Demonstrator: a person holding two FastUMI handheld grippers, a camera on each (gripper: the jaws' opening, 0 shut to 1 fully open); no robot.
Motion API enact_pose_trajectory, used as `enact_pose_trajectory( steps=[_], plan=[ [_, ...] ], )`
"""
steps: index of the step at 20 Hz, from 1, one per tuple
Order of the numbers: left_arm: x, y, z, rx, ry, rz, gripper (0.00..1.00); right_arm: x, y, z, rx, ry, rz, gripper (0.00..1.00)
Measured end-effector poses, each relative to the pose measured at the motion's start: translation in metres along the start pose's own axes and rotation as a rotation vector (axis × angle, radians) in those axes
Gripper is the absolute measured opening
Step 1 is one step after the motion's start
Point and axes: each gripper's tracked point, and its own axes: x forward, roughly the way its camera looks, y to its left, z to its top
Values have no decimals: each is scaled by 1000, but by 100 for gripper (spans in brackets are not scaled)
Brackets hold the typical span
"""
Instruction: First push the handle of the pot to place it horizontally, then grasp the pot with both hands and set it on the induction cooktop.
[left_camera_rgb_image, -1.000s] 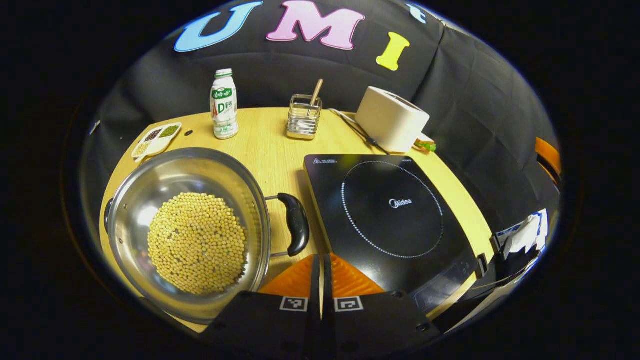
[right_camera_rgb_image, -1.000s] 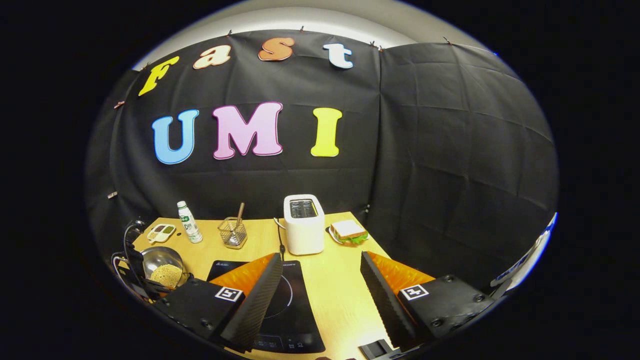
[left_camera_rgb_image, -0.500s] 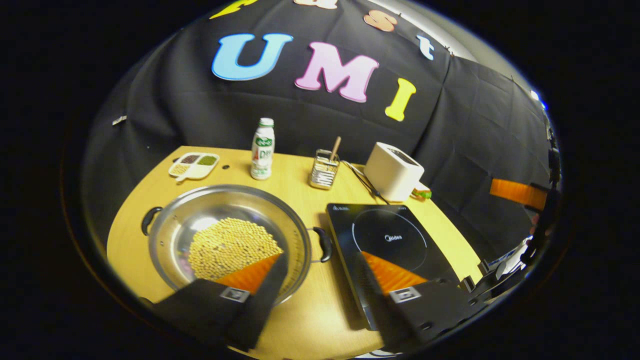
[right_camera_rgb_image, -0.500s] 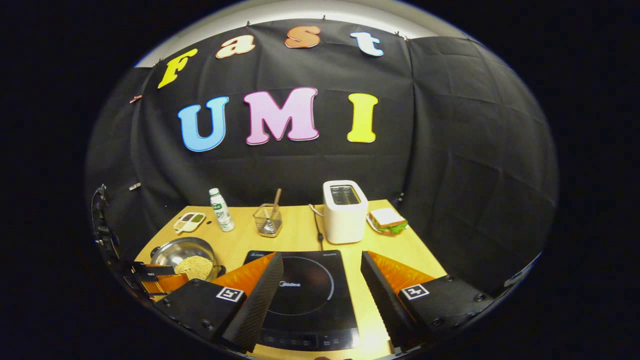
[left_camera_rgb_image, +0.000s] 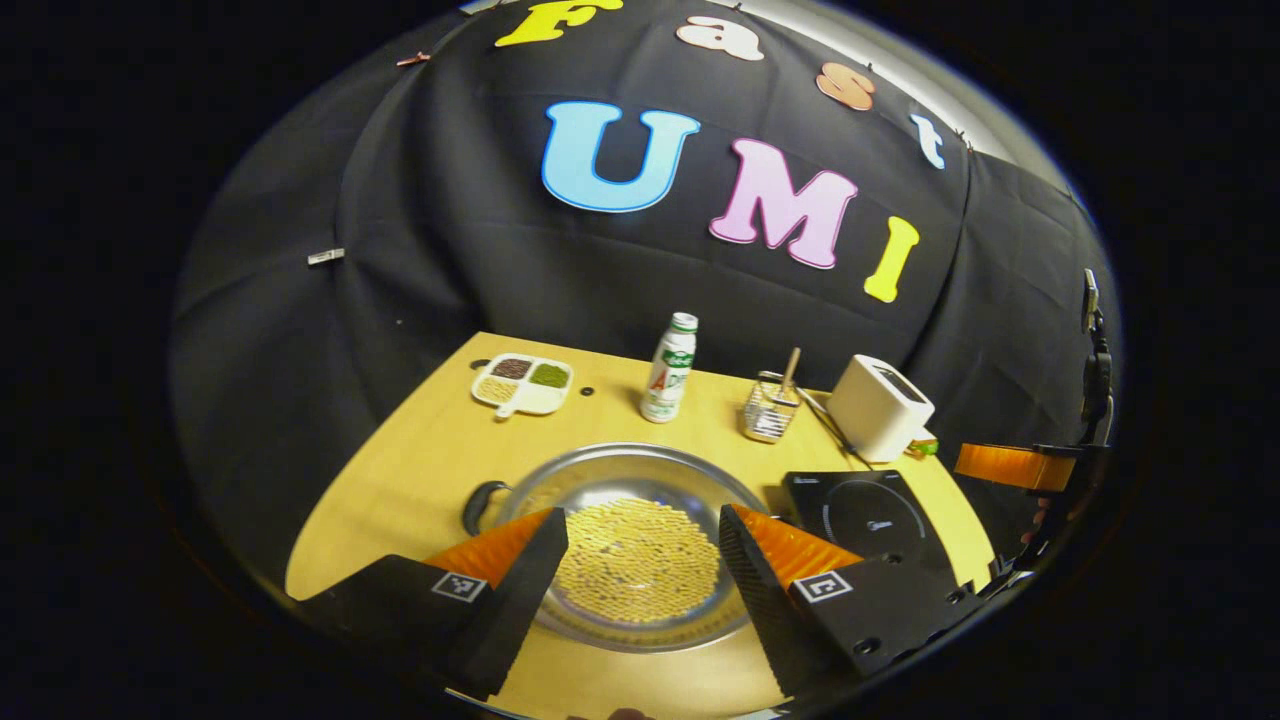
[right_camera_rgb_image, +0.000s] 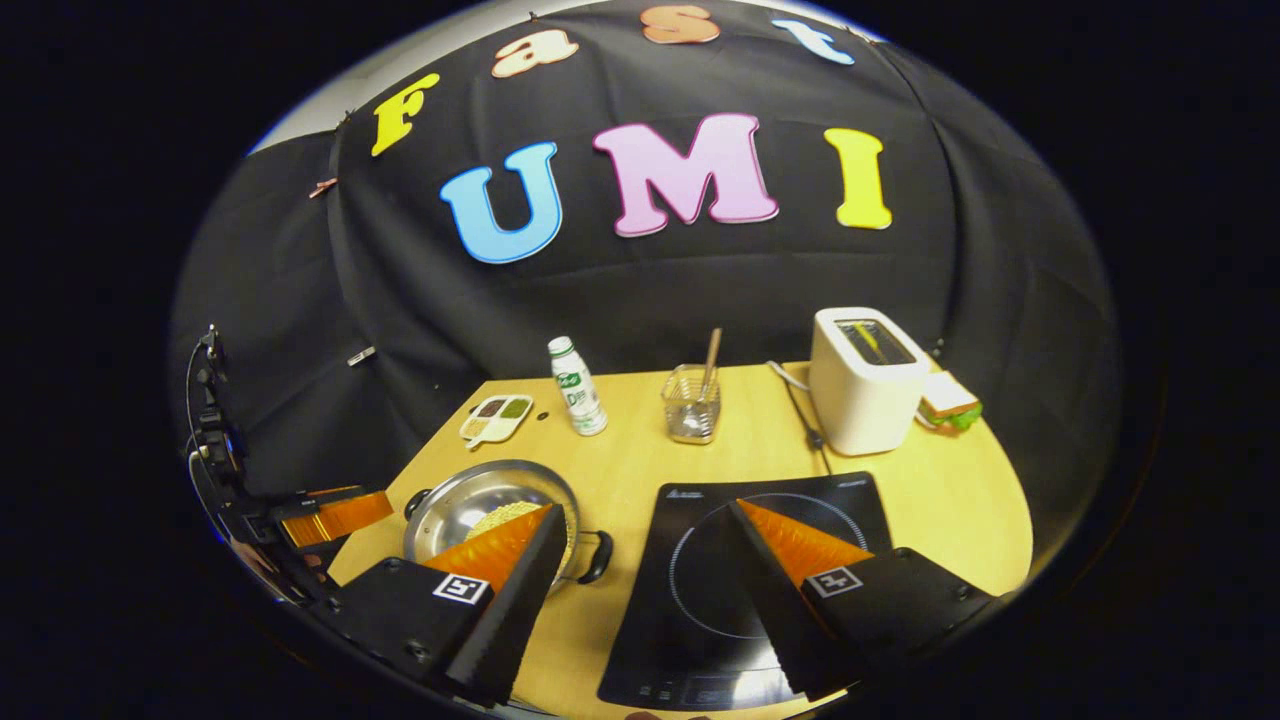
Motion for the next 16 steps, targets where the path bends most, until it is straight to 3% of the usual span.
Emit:
enact_pose_trajectory(
  steps=[3,10,16],
  plan=[
    [14,29,-1,29,18,18,95,33,22,-16,82,72,29,99],
    [66,74,-17,16,63,5,95,105,40,-77,120,244,49,99],
    [109,97,-33,53,112,-25,95,130,49,-117,141,331,56,99]
  ],
)
